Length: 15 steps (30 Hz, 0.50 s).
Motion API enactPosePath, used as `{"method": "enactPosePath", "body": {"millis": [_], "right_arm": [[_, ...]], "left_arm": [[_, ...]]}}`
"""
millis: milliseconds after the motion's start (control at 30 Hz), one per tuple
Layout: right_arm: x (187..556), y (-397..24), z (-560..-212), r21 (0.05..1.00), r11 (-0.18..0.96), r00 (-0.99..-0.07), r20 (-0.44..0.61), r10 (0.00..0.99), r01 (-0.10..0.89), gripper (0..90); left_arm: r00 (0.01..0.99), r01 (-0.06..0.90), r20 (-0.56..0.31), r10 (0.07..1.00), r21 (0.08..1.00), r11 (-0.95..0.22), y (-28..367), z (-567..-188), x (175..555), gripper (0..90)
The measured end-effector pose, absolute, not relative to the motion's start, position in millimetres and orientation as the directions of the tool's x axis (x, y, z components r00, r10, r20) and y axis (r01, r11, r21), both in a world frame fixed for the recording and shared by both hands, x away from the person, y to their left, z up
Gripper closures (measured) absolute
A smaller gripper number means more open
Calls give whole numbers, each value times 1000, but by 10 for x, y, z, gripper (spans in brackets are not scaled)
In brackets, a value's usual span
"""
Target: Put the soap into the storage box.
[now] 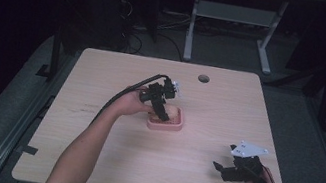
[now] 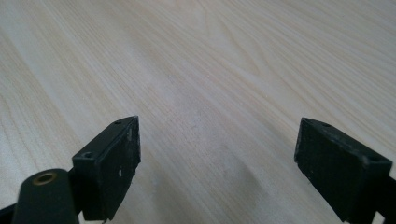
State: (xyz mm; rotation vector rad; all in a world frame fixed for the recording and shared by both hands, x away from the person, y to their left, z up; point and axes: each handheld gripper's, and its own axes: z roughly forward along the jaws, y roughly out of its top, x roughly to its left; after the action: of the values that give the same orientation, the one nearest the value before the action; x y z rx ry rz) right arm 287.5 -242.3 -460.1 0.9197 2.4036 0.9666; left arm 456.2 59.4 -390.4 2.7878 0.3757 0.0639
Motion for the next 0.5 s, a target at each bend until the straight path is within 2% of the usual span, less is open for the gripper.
{"method": "enactPosePath", "body": {"millis": [500], "right_arm": [[2877,-2425,-4602,719,545,-708,-106,699,431,138]], "left_arm": [[962,261,-8,272,312,-914,547,-4014,4610,314]]}}
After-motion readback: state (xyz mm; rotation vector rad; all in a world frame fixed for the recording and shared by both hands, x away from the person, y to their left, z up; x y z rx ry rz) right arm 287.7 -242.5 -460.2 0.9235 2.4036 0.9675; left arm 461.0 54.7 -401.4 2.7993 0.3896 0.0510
